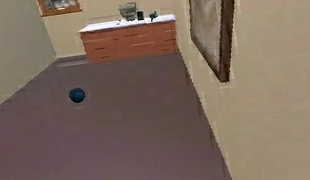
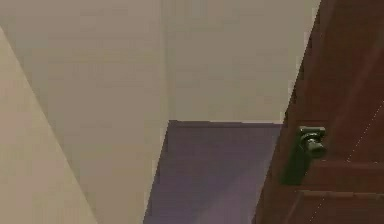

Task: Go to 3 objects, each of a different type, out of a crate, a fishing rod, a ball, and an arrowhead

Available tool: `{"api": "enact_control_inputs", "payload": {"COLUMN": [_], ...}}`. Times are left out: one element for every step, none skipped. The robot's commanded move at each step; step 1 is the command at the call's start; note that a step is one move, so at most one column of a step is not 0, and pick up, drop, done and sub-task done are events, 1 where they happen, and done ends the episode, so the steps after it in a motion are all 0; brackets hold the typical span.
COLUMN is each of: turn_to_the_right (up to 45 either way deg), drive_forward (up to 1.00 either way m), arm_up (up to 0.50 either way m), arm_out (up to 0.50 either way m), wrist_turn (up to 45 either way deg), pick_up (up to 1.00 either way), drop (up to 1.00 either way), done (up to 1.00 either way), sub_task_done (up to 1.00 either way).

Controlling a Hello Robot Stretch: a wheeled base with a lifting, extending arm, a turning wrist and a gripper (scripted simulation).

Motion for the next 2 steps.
{"api": "enact_control_inputs", "payload": {"turn_to_the_right": [0.0, -45.0], "drive_forward": [0.3, 0.0], "arm_up": [0.0, 0.0], "arm_out": [0.0, 0.0], "wrist_turn": [0.0, 0.0], "pick_up": [0.0, 0.0], "drop": [0.0, 0.0], "done": [0.0, 0.0], "sub_task_done": [0.0, 0.0]}}
